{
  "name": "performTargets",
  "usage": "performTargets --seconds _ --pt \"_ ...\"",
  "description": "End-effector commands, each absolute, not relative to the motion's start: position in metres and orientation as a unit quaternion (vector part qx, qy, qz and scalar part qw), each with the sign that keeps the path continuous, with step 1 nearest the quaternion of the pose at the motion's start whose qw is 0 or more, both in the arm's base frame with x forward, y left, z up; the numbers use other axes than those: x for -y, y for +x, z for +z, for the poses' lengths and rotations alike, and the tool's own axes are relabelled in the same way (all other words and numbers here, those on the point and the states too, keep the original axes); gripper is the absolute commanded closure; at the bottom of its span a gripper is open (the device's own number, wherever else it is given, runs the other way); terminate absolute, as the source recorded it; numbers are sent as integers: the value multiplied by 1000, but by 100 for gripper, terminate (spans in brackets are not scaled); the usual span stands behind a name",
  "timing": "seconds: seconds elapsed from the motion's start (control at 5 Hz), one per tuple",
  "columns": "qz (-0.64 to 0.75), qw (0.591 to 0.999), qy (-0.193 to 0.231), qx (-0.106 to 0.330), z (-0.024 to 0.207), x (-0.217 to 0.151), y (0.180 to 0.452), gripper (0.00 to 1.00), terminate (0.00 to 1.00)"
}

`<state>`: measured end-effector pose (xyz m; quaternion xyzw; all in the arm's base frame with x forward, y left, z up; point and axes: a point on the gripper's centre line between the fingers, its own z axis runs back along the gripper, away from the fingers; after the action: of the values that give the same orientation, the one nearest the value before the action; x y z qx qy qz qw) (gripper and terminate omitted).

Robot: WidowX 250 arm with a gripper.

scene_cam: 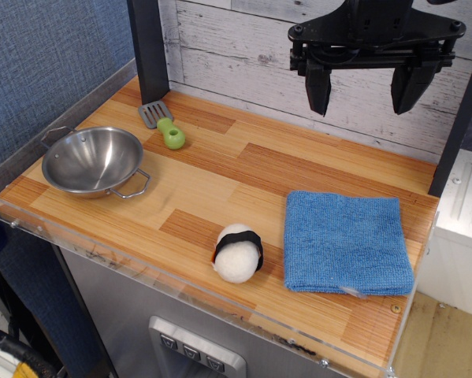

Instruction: Place the white object directly right of the green handled utensil.

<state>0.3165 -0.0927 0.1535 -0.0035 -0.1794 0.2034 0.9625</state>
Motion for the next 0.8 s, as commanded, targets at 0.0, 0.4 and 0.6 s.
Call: performTargets --seconds 0.0,0.4,0.6 --pt "203 963 -4 179 154 93 316 0 0" --pt "232 958 2 166 132 71 259 0 0" --pt "234 960 22 155 119 52 238 0 0"
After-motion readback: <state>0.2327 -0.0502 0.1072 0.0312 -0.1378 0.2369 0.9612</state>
